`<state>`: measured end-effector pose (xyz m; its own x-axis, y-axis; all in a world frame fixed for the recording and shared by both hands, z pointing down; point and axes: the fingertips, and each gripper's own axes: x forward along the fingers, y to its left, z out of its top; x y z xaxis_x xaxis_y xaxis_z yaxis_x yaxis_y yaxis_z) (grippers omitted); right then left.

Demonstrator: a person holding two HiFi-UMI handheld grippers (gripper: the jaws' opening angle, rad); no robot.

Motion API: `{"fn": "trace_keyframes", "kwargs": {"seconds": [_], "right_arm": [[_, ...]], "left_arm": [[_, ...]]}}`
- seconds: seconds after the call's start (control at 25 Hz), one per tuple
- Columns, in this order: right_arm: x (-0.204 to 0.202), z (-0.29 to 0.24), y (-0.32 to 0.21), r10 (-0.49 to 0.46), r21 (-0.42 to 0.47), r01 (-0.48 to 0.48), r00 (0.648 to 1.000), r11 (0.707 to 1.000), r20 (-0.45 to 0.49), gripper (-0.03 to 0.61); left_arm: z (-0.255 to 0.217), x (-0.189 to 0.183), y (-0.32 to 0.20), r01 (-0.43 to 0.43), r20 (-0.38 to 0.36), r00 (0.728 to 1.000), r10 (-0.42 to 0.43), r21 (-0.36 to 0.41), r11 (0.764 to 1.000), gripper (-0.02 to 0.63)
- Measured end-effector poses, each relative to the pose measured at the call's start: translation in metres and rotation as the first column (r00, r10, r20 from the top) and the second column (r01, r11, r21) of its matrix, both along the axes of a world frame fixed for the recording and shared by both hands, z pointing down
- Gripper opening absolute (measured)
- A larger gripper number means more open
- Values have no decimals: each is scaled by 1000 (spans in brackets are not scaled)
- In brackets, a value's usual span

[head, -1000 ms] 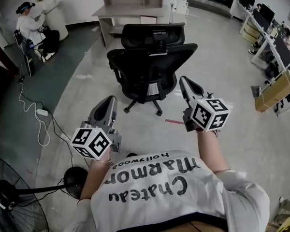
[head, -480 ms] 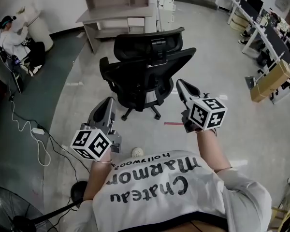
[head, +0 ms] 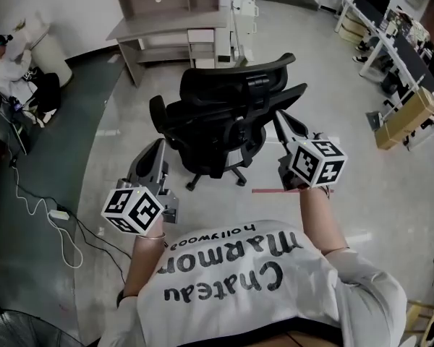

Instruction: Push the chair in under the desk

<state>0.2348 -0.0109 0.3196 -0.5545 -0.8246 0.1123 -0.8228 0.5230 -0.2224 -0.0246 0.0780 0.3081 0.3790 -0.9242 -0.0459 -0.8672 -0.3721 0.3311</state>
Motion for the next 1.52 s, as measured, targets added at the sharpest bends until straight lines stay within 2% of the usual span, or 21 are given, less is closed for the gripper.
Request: {"fn": "trace_keyframes", "kwargs": {"seconds": [0.28, 0.44, 0.56, 0.72, 0.8, 0.84, 0.88, 0.96, 1.04, 1.12, 1.24, 1.4, 1.52], "right_arm": [[8, 6, -31, 90, -12, -90, 996, 996, -8, 11], [22, 17, -47, 112, -43, -114, 993, 993, -32, 11], [37, 24, -63, 101, -59, -106, 992, 993, -81, 11], [60, 32, -89, 77, -79, -90, 985, 993, -155, 13], [67, 35, -100, 26, -91, -46, 978, 995, -206, 134], [70, 37, -105, -3, -99, -22, 970, 995, -244, 182], [73, 39, -109, -29, -105, -1, 958, 994, -284, 201], [79, 43, -118, -71, -107, 35, 933, 994, -353, 234], [80, 48, -125, -121, -117, 81, 916, 990, -384, 264], [78, 55, -129, -197, -153, 146, 895, 977, -401, 326], [76, 70, -132, -312, -214, 237, 827, 948, -467, 373], [73, 80, -145, -401, -253, 311, 736, 916, -545, 382], [65, 83, -147, -468, -279, 375, 700, 884, -539, 388]], "left_arm": [[4, -17, -45, -51, 7, 999, 51, -17, 999, 18], [16, -17, -64, -78, 4, 997, 78, -54, 996, 18], [24, -7, -78, -129, 57, 989, 133, -80, 988, 20], [34, -4, -97, -131, 127, 981, 146, -114, 985, 21], [40, -1, -105, -141, 146, 976, 161, -141, 980, 39], [43, 2, -108, -150, 159, 972, 174, -156, 976, 91], [46, 5, -110, -158, 177, 966, 188, -170, 973, 147], [51, 12, -114, -166, 221, 953, 207, -188, 968, 177], [57, 17, -115, -172, 262, 939, 224, -206, 963, 197], [64, 23, -113, -192, 301, 918, 257, -231, 954, 218], [69, 30, -115, -218, 367, 879, 306, -263, 940, 241], [74, 34, -119, -218, 465, 812, 352, -318, 923, 251], [78, 32, -118, -209, 513, 775, 370, -345, 915, 252]]}}
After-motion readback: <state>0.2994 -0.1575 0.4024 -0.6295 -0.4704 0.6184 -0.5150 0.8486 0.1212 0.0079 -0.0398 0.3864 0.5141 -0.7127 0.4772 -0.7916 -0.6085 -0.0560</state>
